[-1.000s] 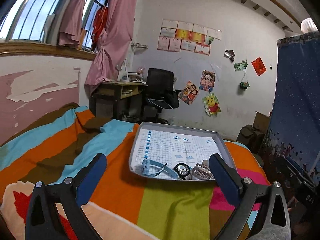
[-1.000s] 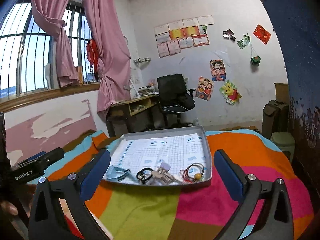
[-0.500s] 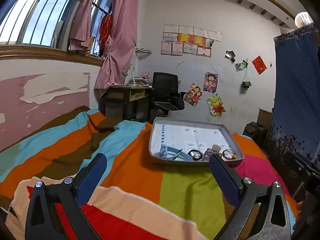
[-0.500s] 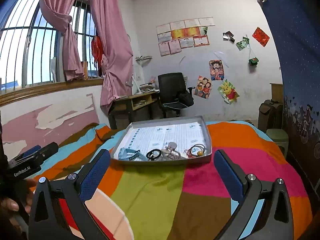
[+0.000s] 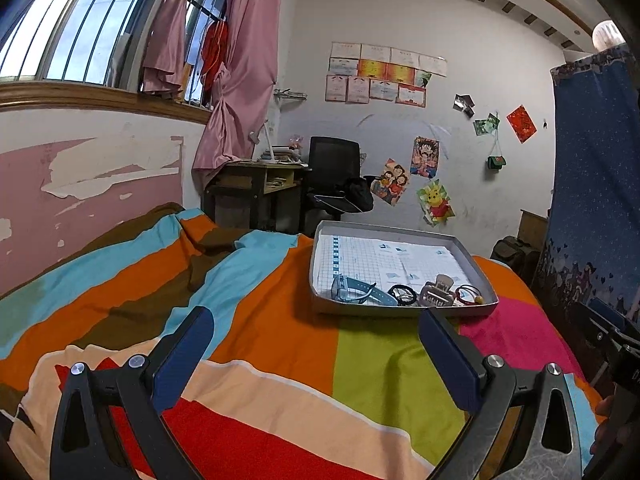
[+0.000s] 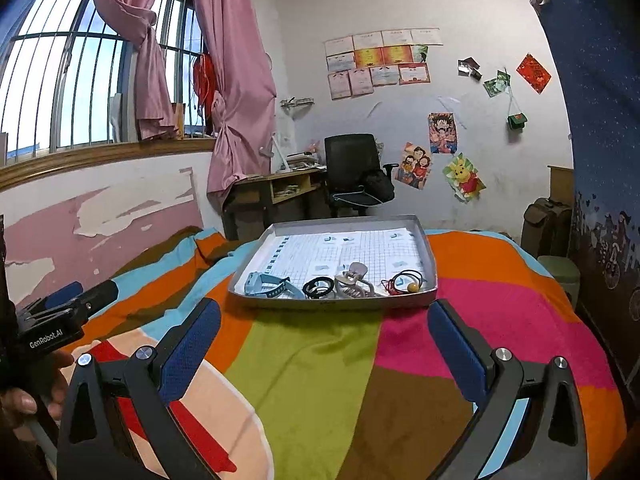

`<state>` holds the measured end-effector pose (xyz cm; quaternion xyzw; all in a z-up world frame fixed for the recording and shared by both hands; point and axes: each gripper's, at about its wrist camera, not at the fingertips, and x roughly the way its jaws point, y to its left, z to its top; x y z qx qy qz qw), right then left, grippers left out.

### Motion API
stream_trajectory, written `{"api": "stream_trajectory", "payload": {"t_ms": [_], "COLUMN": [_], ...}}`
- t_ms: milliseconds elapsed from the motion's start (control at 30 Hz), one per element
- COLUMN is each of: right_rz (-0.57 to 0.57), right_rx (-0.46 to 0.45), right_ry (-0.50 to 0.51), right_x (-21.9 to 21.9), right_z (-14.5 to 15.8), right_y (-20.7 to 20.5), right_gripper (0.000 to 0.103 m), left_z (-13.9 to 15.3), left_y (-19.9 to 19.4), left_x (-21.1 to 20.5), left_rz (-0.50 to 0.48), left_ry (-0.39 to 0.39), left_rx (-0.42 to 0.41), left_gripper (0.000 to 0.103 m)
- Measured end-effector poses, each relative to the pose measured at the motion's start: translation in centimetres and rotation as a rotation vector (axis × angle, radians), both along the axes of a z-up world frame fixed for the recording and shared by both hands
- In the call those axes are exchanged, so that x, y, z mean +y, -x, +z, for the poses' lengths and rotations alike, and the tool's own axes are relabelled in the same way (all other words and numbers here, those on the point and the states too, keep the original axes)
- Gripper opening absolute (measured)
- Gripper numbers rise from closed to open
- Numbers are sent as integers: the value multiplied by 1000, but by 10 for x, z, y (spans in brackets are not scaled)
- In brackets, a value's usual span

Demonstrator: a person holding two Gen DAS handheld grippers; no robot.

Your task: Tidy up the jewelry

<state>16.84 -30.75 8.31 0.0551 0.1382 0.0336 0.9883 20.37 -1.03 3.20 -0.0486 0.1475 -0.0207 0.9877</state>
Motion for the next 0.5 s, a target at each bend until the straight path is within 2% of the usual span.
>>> {"api": "stream_trajectory", "payload": {"t_ms": [500], "right_rz": [-17], "right_rx": [5], "right_ry": [-10], "right_x": [-3], "right_z": [-5], "right_y": [-3], "right_gripper": [102], "left_z": [-6], "left_y": [-1], "left_x": [-4], "left_rz": [-8], "left_ry": [-10], "left_rx": [5], "left_gripper": [103]}}
